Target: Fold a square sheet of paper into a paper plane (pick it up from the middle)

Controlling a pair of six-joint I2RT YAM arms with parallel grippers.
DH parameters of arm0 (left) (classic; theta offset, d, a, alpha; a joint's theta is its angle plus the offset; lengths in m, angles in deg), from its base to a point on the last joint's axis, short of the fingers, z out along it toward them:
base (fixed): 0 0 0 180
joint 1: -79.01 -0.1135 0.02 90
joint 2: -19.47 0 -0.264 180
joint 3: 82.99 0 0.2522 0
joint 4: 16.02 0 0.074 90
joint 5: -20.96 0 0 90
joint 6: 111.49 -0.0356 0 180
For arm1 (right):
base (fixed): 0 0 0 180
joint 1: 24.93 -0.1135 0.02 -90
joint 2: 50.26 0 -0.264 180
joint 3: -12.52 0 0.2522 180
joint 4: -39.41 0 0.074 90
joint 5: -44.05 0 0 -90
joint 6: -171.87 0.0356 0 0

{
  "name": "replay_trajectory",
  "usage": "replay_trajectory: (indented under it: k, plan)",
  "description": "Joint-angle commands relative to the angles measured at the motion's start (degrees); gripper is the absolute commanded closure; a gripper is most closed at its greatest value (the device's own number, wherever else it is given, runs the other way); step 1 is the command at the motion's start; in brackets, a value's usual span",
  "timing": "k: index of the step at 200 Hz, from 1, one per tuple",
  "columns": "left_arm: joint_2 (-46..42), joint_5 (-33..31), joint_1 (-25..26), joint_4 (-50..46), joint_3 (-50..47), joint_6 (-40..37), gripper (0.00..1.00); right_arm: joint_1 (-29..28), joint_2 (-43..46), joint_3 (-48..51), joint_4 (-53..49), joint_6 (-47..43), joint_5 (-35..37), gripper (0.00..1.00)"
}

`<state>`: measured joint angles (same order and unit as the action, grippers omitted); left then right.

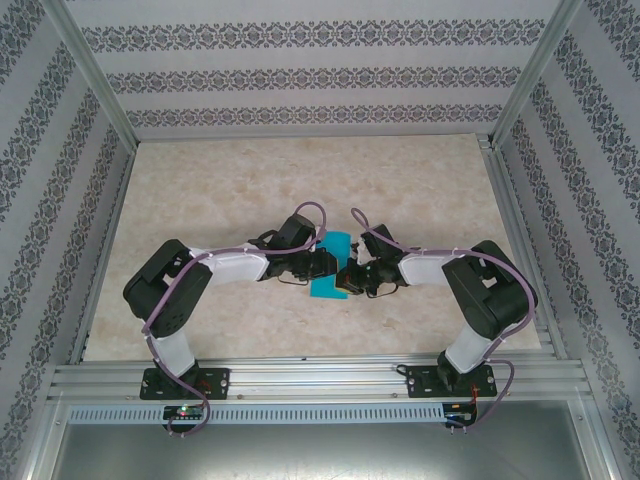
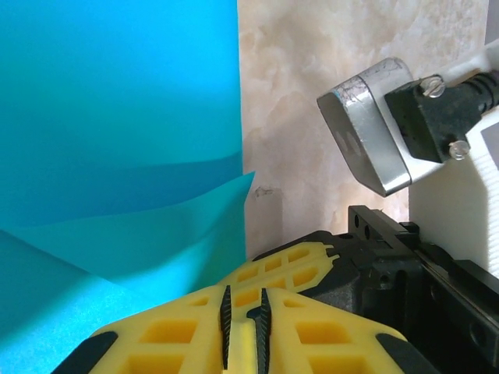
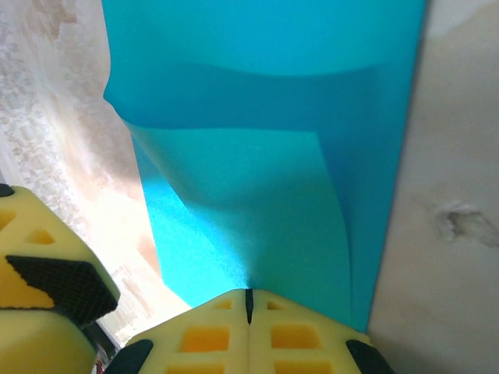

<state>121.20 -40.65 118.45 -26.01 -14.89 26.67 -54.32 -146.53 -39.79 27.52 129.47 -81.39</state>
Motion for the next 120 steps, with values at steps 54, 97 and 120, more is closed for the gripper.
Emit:
replay_trajectory:
  k: [54, 97, 120]
  plan:
    - [3.9, -0.1, 1.4, 0.0, 2.3, 0.3, 0.79, 0.0, 0.1, 2.0, -6.7, -1.4, 5.6, 0.98]
    - [6.3, -4.3, 1.4, 0.4, 0.7, 1.7, 0.8, -0.1, -0.3, 1.8, -7.0, -1.1, 5.9, 0.98]
    - [7.8, -6.2, 1.4, 0.0, -0.1, 2.4, 0.81, -0.3, -0.5, 1.6, -7.5, -1.4, 6.2, 0.98]
